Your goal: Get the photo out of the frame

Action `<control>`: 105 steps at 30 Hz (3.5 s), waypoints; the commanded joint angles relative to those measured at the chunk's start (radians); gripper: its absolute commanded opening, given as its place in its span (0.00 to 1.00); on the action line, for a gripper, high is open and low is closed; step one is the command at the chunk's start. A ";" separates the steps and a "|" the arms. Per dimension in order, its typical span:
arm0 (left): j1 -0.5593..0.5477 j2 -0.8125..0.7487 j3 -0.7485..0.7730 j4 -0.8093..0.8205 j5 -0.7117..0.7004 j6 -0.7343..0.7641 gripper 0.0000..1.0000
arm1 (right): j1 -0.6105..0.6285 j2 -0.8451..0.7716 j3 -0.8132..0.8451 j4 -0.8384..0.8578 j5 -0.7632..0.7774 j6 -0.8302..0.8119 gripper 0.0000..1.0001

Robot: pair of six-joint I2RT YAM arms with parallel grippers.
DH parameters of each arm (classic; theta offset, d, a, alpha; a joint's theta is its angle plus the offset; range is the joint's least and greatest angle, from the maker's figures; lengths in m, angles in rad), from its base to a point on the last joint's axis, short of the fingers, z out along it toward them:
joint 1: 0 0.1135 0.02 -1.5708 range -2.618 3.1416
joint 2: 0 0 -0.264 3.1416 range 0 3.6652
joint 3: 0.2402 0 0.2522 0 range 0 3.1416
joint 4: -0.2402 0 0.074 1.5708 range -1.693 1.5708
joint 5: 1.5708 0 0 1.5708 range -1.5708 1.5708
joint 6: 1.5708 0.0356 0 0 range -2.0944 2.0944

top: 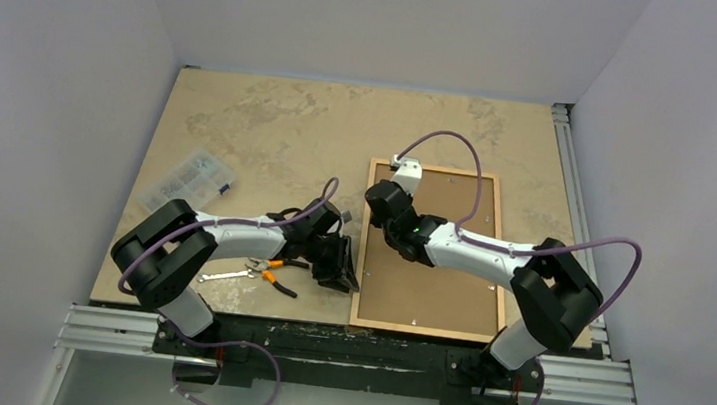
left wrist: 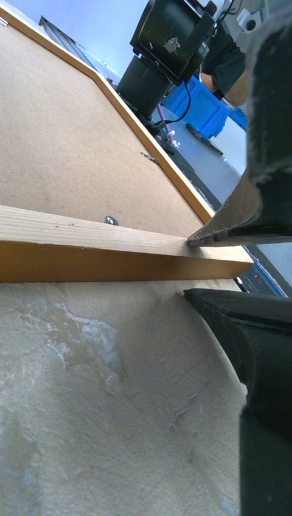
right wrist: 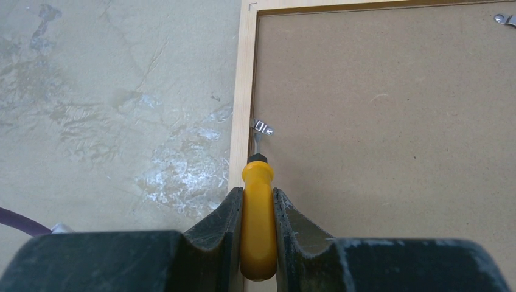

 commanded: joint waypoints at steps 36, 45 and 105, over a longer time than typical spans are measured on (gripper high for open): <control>-0.005 0.027 -0.036 0.009 -0.037 -0.028 0.27 | 0.039 0.235 0.306 -0.370 0.399 0.058 0.00; -0.005 0.033 -0.036 0.013 -0.035 -0.028 0.27 | 0.066 0.307 0.429 -0.502 0.441 0.094 0.00; -0.110 -0.039 -0.050 0.005 -0.093 0.023 0.30 | 0.475 -0.361 -0.122 -0.556 0.196 0.393 0.00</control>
